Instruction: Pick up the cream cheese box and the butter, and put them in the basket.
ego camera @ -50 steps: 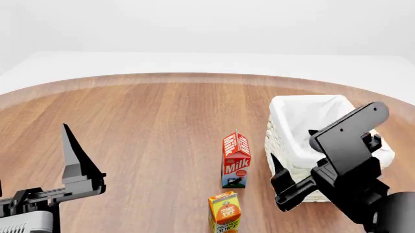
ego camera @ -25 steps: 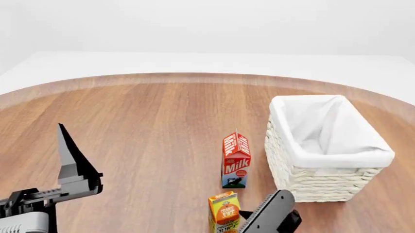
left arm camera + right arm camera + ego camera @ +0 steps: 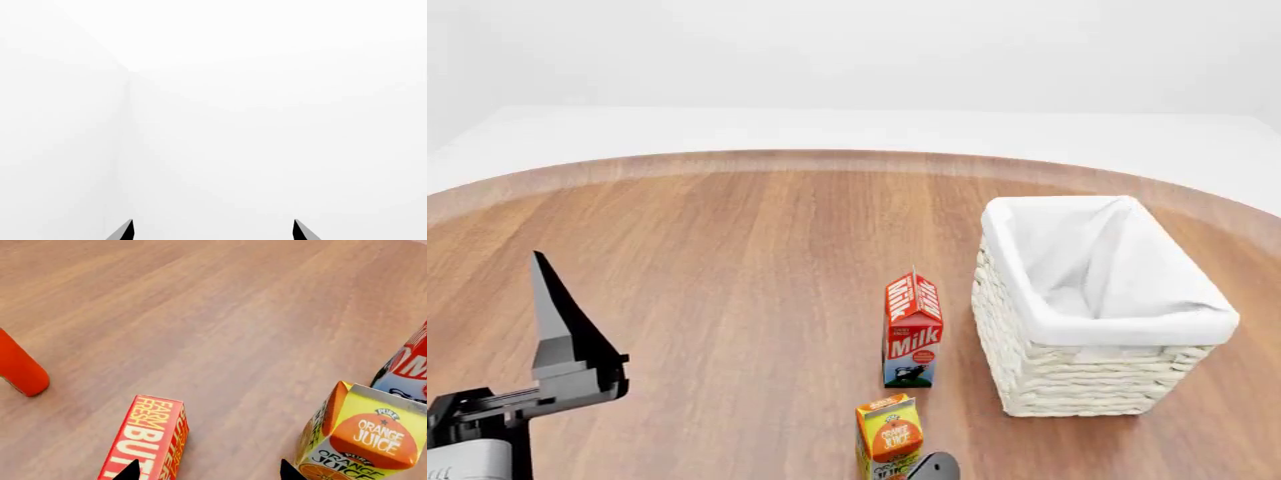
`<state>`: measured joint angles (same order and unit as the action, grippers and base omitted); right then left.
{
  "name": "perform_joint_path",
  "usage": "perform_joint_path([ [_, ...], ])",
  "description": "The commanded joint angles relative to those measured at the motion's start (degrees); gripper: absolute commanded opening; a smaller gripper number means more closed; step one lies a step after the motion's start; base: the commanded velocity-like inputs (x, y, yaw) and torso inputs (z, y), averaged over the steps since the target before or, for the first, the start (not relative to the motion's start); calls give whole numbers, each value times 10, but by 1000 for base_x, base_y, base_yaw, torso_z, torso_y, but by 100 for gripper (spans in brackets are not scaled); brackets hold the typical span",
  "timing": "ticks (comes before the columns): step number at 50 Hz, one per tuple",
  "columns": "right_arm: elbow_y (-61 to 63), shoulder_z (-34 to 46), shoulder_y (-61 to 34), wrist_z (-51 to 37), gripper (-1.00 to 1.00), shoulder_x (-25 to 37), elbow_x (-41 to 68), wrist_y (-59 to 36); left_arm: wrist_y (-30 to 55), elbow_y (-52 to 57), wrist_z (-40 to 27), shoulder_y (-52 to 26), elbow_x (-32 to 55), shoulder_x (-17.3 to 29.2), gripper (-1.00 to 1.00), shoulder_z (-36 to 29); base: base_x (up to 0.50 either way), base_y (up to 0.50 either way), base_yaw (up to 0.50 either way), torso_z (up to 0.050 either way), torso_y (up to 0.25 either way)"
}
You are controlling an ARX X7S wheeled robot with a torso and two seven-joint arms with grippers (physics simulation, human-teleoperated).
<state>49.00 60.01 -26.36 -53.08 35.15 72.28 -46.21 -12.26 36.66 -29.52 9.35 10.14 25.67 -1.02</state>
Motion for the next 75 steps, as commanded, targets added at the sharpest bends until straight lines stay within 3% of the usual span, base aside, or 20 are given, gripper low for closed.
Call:
perform_joint_path([
  [1, -13, -4, 0, -7, 100, -53, -22, 1, 0, -1, 12, 1, -7, -9, 100, 15, 0, 0, 0, 0, 0],
  [43, -75, 2, 47, -40, 100, -161, -21, 52, 0, -1, 6, 1, 15, 5, 100, 35, 0, 0, 0, 0, 0],
  [75, -133, 18, 97, -60, 100, -168, -14, 65, -9, -2, 0, 6, 23, 8, 100, 45, 0, 0, 0, 0, 0],
])
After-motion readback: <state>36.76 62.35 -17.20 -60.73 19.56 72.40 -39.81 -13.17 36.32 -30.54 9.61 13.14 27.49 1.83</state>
